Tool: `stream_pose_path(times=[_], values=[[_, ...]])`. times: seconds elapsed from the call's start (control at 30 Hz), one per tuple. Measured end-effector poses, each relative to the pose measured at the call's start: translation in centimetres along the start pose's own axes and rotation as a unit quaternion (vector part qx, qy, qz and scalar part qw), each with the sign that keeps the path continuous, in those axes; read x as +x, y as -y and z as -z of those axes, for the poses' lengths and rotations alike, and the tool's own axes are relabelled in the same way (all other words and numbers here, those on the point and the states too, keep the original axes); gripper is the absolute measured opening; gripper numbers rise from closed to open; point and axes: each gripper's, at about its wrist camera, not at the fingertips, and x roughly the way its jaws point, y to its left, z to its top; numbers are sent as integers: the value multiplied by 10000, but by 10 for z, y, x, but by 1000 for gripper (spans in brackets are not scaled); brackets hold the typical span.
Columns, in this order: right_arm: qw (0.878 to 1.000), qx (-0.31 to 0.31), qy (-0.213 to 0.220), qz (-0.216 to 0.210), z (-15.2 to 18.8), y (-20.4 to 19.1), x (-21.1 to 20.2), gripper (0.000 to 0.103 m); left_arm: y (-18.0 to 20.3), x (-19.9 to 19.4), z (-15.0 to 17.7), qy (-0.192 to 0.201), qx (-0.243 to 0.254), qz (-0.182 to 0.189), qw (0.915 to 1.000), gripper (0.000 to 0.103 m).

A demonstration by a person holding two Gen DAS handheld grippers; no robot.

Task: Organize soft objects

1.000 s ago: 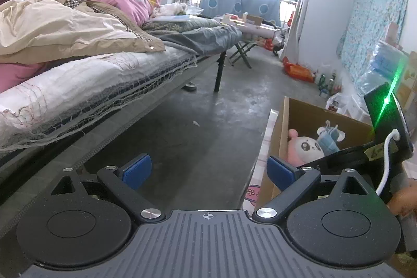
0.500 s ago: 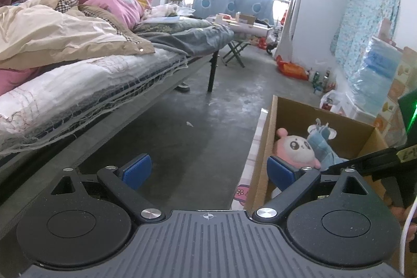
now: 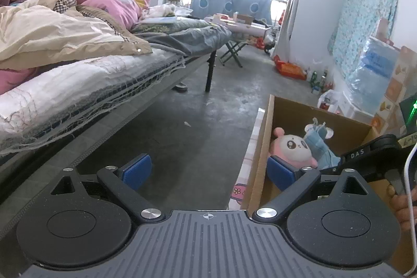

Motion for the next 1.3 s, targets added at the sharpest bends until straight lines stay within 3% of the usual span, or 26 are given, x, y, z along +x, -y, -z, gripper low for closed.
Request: stream_pose_path(times=[0.23,0.47,0.63,0.83,1.0,1.3], values=[[9983,222,-285,-454,4,-13,18,15,-3,1,1,-36,-49,17,10000,96],[9997,68,-155,-197,3,-20,17,15,-5,-1,1,-20,-68,14,10000,96],[9989,476,-56,-9,-1,4,10,15,-2,-2,2,-39,-45,48,10000,96],[9919,1156,-247,-473,3,20,18,15,2,-4,1,-10,9,95,10000,96],[9892,1342,-153,-561,0,14,30,18,1,-6,0,11,-30,110,9999,96],[9659,2281,-341,-1180,12,37,46,18,7,-9,1,24,6,171,9999,96]])
